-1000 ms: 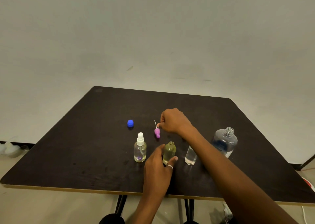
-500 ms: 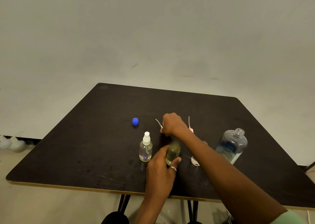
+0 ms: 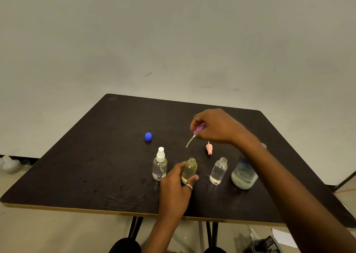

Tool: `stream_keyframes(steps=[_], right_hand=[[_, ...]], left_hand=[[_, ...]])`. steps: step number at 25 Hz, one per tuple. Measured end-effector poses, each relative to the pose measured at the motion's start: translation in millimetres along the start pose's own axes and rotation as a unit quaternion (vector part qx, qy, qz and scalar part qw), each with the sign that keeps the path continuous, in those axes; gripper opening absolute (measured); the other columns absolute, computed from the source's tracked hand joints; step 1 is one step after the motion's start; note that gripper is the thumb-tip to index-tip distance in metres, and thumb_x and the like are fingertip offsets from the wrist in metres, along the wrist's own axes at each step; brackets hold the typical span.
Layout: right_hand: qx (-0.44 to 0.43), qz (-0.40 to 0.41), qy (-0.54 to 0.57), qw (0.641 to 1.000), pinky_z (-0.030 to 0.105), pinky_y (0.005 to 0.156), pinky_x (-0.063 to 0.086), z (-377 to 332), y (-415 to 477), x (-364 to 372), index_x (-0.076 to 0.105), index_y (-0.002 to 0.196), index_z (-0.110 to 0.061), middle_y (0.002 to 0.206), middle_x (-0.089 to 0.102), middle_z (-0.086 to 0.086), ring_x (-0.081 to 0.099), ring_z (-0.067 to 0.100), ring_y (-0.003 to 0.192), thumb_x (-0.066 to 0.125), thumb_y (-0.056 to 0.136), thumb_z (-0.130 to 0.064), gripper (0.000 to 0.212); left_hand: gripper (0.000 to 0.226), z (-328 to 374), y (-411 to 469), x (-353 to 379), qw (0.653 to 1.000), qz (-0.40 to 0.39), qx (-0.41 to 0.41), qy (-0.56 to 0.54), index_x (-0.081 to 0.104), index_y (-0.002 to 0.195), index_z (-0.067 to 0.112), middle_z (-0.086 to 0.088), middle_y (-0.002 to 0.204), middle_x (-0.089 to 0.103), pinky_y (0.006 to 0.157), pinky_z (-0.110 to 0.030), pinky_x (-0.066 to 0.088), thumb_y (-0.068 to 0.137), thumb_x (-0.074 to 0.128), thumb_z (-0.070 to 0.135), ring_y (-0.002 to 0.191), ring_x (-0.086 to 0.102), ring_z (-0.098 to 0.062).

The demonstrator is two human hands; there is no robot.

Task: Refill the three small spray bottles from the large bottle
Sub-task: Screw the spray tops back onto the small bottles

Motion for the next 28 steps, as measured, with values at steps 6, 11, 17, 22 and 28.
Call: stream_keyframes(steps=[6,11,17,22,28], right_hand=[[-0.044,-0.01,0.023,0.999,0.011,0.069,0.043,-8,-41,-34,0.07,0.101,-0.03,0.094,0.064,-0.02,0.06,-0.002,0.084,0.07,0.082,-0.013,0.025],[-0.056,-0.023,0.01,0.998,0.013,0.071,0.047,-17,-44,-25,0.07,0.103,-0.027,0.096,0.062,-0.017,0.06,0.002,0.086,0.067,0.084,-0.009,0.026],[-0.081,-0.05,-0.016,0.995,0.014,0.072,0.047,-30,-42,4,0.071,0.104,-0.022,0.101,0.066,-0.008,0.062,0.006,0.088,0.066,0.086,-0.01,0.023],[-0.079,-0.052,-0.026,0.995,0.019,0.077,0.05,-27,-38,31,0.071,0.104,-0.021,0.102,0.067,-0.006,0.06,0.006,0.087,0.067,0.085,-0.009,0.023],[-0.079,-0.042,-0.034,0.995,0.01,0.064,0.038,-22,-33,51,0.071,0.102,-0.018,0.1,0.068,-0.004,0.058,0.005,0.083,0.067,0.084,-0.008,0.021]], left_hand=[[0.041,-2,1,1,1.0,0.002,0.005,0.001,0.062,0.118,0.032,0.018,0.105,0.069,0.087,-0.022,0.055,0.081,0.079,0.03,0.1,0.065,0.003],[0.041,-1,1,1,1.0,0.001,0.006,0.0,0.061,0.118,0.034,0.021,0.104,0.067,0.087,-0.017,0.053,0.081,0.079,0.03,0.1,0.064,0.005],[0.039,-5,0,1,1.0,0.0,0.013,-0.004,0.061,0.117,0.034,0.02,0.103,0.069,0.085,-0.017,0.053,0.081,0.078,0.032,0.099,0.064,0.006],[0.039,-5,0,1,1.0,-0.001,0.014,-0.007,0.06,0.116,0.038,0.02,0.101,0.069,0.084,-0.017,0.054,0.082,0.078,0.032,0.097,0.064,0.006],[0.035,-3,0,1,1.0,0.004,0.022,-0.011,0.061,0.112,0.038,0.017,0.097,0.07,0.082,-0.027,0.058,0.082,0.078,0.031,0.093,0.067,0.0]])
Point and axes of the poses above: each hand's wrist, its own y-axis towards the middle knuckle, its own x-axis out of the palm, z = x × y, the point moved 6 cm from there along y, towards the middle knuckle
